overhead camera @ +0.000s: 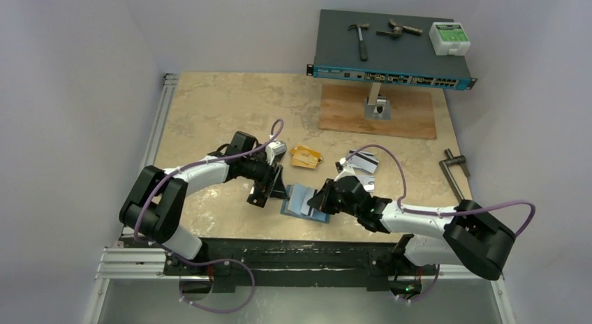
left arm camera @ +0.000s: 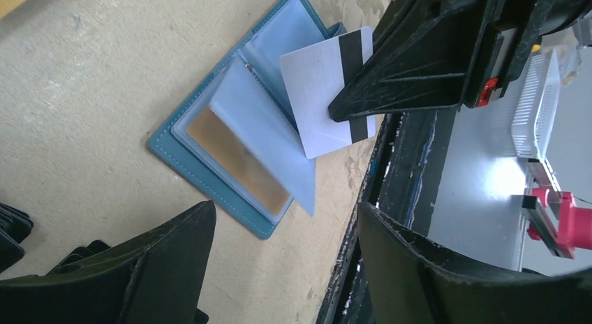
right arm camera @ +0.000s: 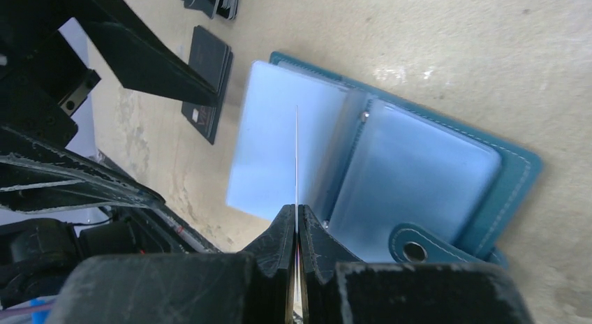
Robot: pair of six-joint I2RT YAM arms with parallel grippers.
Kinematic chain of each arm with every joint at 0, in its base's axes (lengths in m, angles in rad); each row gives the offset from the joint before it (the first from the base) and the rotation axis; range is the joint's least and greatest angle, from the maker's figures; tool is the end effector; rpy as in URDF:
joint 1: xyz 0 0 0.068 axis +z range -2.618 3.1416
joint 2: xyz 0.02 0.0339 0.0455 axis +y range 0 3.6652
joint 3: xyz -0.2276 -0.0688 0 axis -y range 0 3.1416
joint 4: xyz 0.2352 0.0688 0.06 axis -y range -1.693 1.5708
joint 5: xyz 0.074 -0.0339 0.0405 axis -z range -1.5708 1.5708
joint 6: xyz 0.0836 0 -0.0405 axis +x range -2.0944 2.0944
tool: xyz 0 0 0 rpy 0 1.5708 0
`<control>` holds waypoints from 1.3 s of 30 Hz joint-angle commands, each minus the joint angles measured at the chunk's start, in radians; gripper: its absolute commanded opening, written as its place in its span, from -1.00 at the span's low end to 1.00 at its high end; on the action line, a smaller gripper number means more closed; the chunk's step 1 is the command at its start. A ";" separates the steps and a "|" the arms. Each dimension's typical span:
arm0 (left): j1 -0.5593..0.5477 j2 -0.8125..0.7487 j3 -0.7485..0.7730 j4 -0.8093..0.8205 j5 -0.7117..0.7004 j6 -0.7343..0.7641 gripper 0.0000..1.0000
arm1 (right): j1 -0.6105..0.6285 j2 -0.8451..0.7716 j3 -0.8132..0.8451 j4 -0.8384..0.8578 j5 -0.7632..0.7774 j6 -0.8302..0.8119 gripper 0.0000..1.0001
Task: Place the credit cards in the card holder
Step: Turn over the card slot in the card holder.
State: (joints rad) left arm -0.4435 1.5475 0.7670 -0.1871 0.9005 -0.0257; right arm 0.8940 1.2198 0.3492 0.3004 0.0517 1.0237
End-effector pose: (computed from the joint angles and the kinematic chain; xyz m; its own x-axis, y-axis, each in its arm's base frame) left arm 0.2388 -0.1860 0.1145 -0.7608 0.3437 -0.5505 0.6488 0.3793 -0.6597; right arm 0.1736 0.2091 0.1010 -0.8175 0.3442 -0.4617 -0.1021 0.7024 0.7044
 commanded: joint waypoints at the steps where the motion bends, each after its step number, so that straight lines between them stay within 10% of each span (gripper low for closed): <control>1: 0.004 0.039 0.025 0.010 0.048 -0.038 0.47 | 0.012 0.024 0.046 0.080 -0.034 -0.012 -1.00; 15: -0.102 0.138 0.128 -0.057 -0.197 -0.102 0.19 | 0.011 -0.078 -0.037 0.027 0.005 0.030 -1.00; 39: -0.030 0.081 0.117 -0.073 -0.190 -0.175 0.17 | 0.011 0.070 -0.040 0.182 -0.038 0.024 -1.00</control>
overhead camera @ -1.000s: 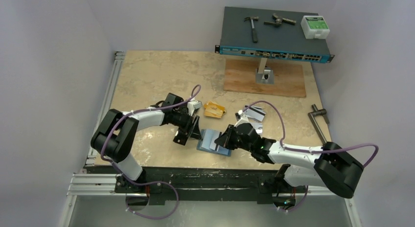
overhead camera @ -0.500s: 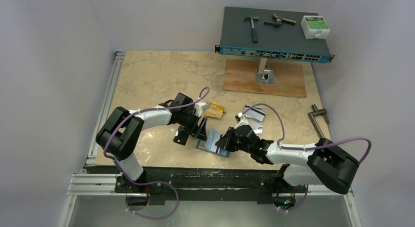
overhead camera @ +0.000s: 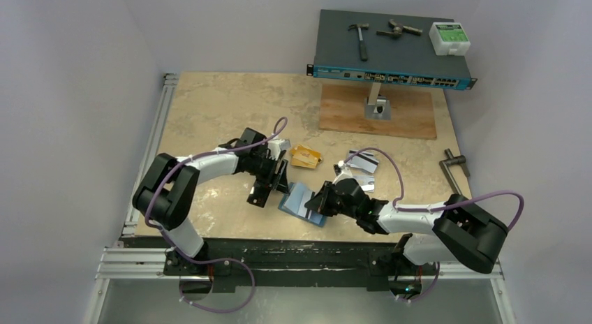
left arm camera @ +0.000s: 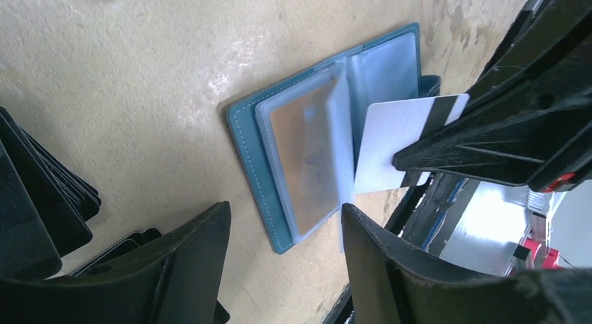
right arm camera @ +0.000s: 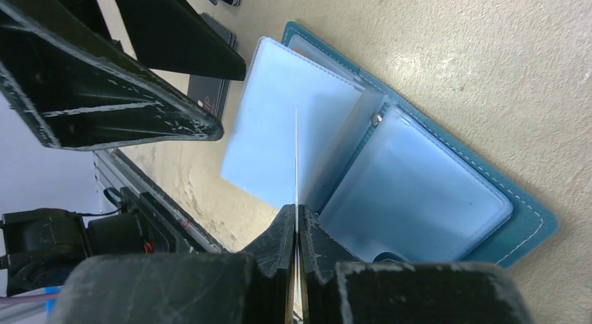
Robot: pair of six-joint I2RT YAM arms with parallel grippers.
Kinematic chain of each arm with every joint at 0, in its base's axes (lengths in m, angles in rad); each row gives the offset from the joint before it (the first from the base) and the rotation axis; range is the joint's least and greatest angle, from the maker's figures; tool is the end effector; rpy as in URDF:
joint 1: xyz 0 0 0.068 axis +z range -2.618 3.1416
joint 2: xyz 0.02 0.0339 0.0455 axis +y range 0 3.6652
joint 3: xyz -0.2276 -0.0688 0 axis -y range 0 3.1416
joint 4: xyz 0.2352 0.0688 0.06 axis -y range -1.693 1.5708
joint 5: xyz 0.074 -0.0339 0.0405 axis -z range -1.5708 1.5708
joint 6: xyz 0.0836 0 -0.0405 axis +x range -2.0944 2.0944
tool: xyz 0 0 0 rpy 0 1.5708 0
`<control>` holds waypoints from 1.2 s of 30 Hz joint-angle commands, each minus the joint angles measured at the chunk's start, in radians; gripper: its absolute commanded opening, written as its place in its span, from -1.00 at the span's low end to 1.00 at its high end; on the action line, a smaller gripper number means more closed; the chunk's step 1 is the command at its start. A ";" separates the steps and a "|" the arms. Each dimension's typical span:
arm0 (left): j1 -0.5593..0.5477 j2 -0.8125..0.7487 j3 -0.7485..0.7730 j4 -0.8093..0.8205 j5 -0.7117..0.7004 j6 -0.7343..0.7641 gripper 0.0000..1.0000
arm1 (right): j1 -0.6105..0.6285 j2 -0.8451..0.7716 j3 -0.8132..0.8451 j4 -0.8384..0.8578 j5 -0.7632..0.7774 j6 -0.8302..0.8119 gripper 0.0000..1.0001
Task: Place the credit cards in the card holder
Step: Turn over the card slot in the card holder.
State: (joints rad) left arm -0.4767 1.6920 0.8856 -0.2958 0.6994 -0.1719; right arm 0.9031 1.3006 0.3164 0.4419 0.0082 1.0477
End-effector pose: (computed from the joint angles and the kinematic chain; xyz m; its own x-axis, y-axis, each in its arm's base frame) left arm 0.2560 -0.1928 0.0881 -0.8853 0.3099 -0.3467 0.4649 0.6085 -0.6432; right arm 0.1704 0.2150 0.0888 -0.8361 0.3387 -0.4316 -0.1133 0.6631 0.7399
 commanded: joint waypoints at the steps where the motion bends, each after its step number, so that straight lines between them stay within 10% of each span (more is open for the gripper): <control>1: 0.003 -0.062 -0.002 0.036 0.019 -0.030 0.16 | 0.002 -0.007 -0.007 0.043 0.004 -0.001 -1.00; 36: -0.056 0.128 0.037 0.065 -0.019 -0.167 0.33 | -0.098 0.160 -0.141 0.270 -0.086 0.066 -1.00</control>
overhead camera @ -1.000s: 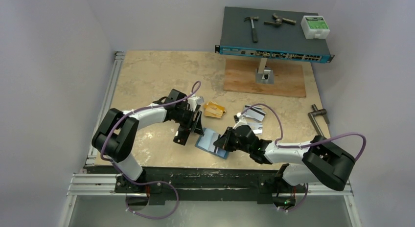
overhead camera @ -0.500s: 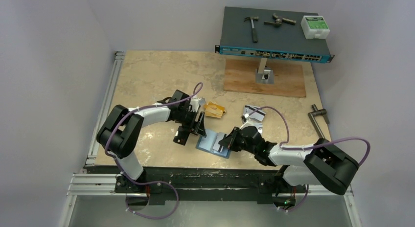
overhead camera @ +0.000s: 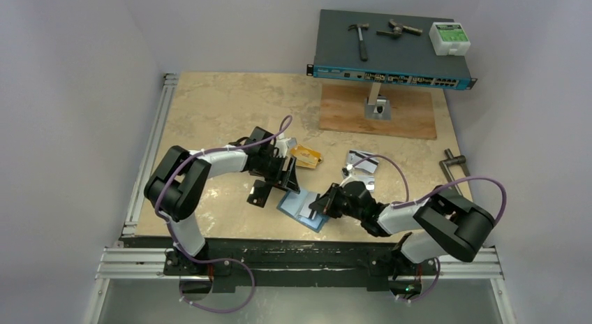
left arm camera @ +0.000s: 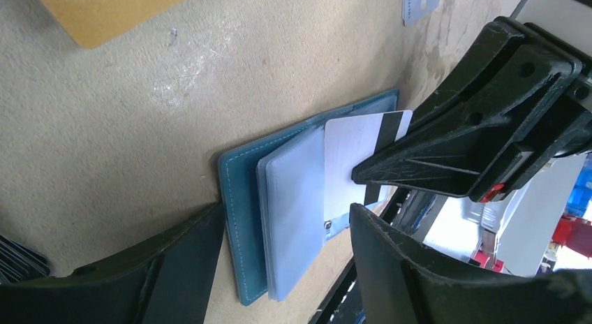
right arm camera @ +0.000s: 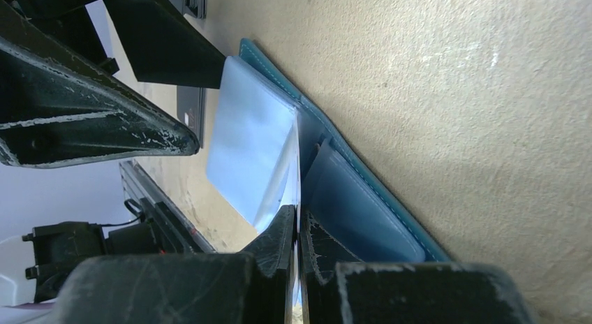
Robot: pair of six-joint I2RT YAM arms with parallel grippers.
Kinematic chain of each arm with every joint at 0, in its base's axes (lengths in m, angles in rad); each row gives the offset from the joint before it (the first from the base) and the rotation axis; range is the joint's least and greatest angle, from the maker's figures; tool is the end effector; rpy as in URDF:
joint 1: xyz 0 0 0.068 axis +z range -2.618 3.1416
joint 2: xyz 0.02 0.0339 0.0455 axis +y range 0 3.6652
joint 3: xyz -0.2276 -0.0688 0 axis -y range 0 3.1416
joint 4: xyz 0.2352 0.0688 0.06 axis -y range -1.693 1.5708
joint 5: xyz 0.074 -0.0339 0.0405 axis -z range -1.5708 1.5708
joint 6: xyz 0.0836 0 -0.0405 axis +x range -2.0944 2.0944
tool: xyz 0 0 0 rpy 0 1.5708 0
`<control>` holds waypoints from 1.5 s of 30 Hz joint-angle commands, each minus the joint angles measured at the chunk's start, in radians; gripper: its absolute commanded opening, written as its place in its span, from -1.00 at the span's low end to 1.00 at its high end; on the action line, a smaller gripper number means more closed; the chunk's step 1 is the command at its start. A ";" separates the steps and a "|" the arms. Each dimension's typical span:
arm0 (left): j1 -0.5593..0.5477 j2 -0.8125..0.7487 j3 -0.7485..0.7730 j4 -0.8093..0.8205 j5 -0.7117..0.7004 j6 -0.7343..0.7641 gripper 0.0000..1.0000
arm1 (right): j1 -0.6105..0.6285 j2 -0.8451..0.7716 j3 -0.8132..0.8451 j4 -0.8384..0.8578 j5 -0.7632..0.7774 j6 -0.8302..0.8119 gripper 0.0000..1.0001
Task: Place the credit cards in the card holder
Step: Turn over the card slot in the card holder.
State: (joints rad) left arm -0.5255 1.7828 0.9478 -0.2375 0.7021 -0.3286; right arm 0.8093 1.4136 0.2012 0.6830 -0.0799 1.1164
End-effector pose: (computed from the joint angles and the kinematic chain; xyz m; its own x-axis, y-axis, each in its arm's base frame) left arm 0.2637 -0.2153 0.0809 -0.9290 0.2539 -0.2693 0.3700 0.6208 -0.6912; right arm 0.1738 0.1920 0.0596 -0.8439 0.4128 -0.3426 -0.0244 0.6084 0.7932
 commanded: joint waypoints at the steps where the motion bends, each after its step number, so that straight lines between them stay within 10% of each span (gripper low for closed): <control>1: -0.007 0.030 -0.025 0.008 -0.008 -0.016 0.31 | -0.004 0.054 -0.026 0.029 0.005 -0.002 -1.00; 31: -0.016 -0.012 -0.058 0.149 0.277 -0.229 -0.01 | -0.004 0.101 0.003 -0.071 0.028 0.002 -1.00; 39: -0.055 -0.061 -0.004 -0.087 0.042 0.005 0.07 | -0.004 0.089 0.000 -0.074 0.034 0.005 -1.00; 45: -0.075 -0.062 0.015 -0.153 -0.078 0.067 -0.28 | -0.004 0.080 -0.007 -0.070 0.039 0.009 -1.00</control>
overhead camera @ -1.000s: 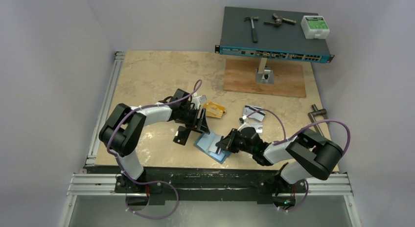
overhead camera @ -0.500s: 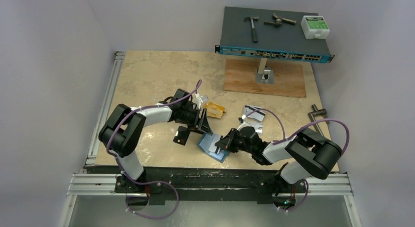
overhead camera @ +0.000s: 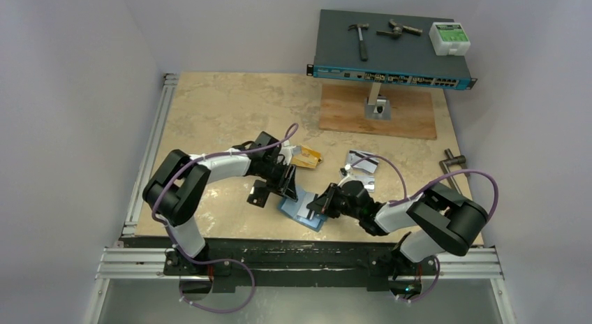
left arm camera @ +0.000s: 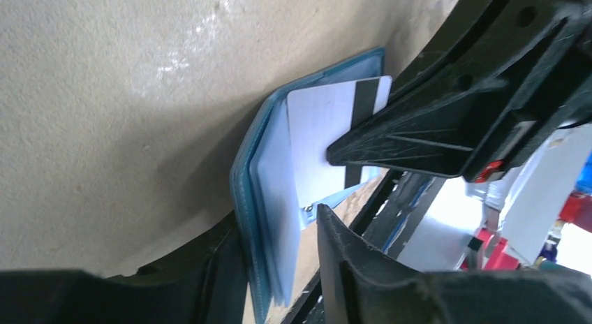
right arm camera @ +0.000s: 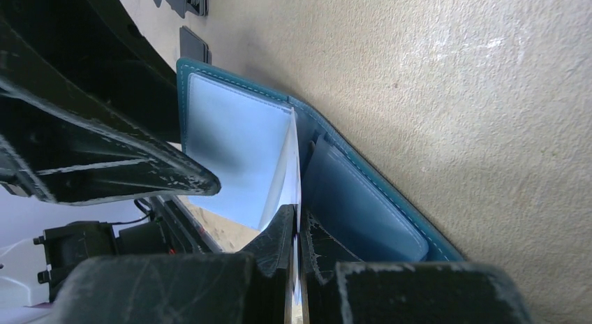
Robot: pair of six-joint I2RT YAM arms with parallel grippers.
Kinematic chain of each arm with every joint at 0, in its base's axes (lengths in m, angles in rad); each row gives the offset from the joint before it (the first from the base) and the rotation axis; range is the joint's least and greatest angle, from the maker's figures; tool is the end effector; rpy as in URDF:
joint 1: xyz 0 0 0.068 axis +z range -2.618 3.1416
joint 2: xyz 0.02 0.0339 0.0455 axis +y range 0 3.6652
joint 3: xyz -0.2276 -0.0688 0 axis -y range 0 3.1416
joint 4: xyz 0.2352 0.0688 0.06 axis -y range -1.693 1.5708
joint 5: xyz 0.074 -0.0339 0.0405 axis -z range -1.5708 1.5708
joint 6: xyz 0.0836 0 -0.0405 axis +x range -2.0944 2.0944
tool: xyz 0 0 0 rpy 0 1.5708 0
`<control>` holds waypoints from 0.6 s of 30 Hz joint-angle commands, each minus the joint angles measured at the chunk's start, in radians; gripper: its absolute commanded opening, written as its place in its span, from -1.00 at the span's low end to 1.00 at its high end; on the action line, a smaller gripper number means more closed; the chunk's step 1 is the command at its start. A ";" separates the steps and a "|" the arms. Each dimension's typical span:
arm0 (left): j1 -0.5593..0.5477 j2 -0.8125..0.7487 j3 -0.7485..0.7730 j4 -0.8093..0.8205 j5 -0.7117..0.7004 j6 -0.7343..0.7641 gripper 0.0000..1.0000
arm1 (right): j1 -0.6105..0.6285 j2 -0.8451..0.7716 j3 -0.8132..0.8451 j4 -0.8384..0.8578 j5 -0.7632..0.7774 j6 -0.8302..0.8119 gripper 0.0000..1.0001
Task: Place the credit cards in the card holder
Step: Turn over the card slot in the card holder, then insert the credit card into the card holder.
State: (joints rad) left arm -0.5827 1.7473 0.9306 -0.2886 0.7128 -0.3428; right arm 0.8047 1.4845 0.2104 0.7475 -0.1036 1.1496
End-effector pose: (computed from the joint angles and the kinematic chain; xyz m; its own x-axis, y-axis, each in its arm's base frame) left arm 0.2424 -0.2252 0.0846 -0.9250 0.3051 -0.2263 0.3721 0.6081 -0.7012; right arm 0.1757 0.1951 0.0539 -0.8532 0.4225 -0.3060 -0.0004 0.5861 0.8102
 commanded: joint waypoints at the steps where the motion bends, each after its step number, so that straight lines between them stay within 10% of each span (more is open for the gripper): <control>1: -0.021 -0.015 0.037 -0.109 -0.088 0.084 -0.38 | 0.001 0.007 -0.017 -0.133 0.062 -0.023 -1.00; 18: 0.067 0.038 -0.128 0.308 0.146 -0.272 -0.58 | -0.046 -0.254 -0.078 -0.055 0.075 0.053 -1.00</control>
State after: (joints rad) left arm -0.5262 1.7763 0.8482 -0.1890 0.7815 -0.4648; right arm 0.7612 1.2613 0.1135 0.6994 -0.0624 1.1980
